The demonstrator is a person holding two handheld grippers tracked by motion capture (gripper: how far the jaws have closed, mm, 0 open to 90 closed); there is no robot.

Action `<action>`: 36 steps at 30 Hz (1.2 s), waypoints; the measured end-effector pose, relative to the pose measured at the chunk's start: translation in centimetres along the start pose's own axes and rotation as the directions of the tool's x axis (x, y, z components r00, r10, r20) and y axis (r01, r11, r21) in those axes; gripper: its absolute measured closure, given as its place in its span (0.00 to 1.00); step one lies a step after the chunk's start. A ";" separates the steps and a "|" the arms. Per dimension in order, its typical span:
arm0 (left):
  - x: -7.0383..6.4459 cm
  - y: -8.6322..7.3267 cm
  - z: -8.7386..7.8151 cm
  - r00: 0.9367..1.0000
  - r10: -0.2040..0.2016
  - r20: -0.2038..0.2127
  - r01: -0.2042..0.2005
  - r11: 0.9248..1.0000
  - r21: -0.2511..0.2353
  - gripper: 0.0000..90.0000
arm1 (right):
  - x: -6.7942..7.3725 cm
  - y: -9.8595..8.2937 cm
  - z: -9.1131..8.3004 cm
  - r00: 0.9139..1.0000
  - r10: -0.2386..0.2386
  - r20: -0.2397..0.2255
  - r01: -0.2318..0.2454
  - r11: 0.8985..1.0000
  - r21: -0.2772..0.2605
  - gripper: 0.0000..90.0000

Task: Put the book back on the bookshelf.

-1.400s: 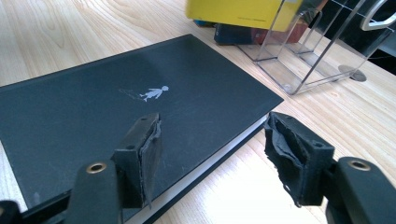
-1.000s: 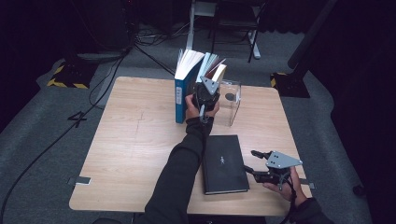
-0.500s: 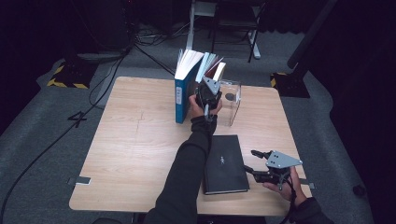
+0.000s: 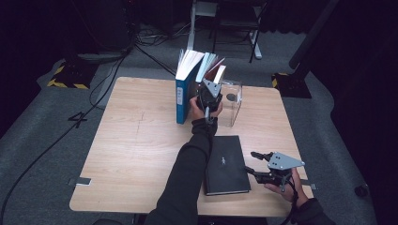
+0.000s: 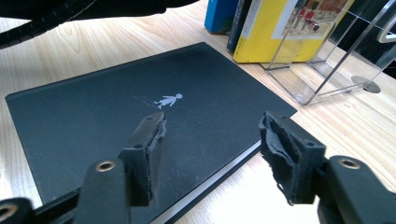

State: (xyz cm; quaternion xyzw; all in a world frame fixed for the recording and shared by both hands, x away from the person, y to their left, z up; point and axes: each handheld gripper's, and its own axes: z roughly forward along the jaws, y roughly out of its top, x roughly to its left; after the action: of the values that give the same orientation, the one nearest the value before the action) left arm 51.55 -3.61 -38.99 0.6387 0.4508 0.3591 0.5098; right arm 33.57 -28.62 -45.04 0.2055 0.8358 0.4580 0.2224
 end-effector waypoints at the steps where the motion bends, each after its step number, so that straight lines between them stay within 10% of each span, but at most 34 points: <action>1: -0.1 0.0 -0.1 1.000 0.006 0.005 -0.006 1.000 -0.005 0.80 | 0.0 0.0 0.0 1.000 0.003 0.000 -0.003 1.000 0.000 0.44; 14: 0.6 -0.5 -2.7 0.990 0.050 0.130 -0.054 0.998 0.033 0.53 | -0.4 -0.3 -0.3 1.000 0.018 0.013 -0.018 1.000 0.003 0.43; 19: 2.0 -2.0 -3.5 0.972 0.062 0.228 -0.082 0.993 0.080 0.45 | -0.5 -0.4 -0.1 1.000 0.020 0.012 -0.021 1.000 0.015 0.41; 24: 2.0 -3.5 -4.3 0.955 0.161 0.247 -0.194 0.974 0.117 0.41 | -0.5 -0.4 0.0 1.000 0.025 0.011 -0.025 0.999 0.020 0.41; 36: 2.5 -6.6 -3.9 0.936 0.198 0.290 -0.260 0.946 0.193 0.54 | -0.3 -0.7 0.5 1.000 0.016 0.009 -0.016 0.999 0.051 0.40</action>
State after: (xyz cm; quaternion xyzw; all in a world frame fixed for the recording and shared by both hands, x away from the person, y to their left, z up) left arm 47.42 0.50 -44.58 0.7839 0.3384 0.2729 0.4433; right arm 34.06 -28.77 -45.80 0.2197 0.8445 0.4375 0.2171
